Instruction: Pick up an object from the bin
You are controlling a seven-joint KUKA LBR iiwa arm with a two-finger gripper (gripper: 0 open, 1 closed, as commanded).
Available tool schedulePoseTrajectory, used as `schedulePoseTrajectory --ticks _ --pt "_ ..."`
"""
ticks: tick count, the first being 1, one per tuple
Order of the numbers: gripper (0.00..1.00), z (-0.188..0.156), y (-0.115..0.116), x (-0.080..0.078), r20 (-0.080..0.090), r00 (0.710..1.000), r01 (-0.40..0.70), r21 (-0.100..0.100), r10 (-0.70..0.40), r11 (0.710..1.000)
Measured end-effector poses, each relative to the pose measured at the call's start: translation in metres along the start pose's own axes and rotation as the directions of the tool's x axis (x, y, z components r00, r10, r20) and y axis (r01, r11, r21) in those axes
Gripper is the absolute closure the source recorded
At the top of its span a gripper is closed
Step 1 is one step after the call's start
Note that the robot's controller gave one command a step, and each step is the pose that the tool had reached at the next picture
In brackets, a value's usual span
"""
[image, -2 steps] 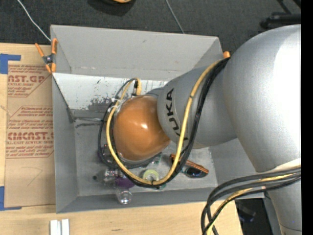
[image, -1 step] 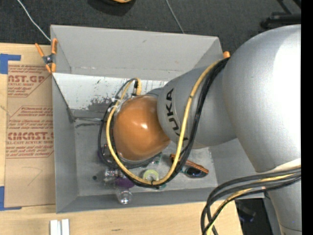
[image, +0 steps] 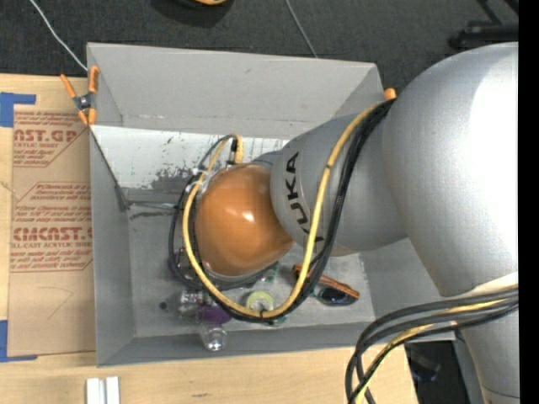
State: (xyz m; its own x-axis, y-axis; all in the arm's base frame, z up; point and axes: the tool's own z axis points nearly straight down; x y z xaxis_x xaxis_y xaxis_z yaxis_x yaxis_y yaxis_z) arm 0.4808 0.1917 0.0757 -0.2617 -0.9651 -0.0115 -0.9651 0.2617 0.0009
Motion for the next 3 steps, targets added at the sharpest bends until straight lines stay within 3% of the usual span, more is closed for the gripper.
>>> schedulePoseTrajectory --ticks 1,2,3 --pt "1.00 0.0000 0.0000 0.0000 0.000 1.000 0.000 0.000 0.000 1.000" --pt "0.00 0.0003 0.0006 0.0004 -0.002 1.000 0.000 -0.002 0.000 1.000" --pt "1.00 0.0009 0.0019 0.0007 -0.004 1.000 0.000 -0.005 -0.001 1.000"
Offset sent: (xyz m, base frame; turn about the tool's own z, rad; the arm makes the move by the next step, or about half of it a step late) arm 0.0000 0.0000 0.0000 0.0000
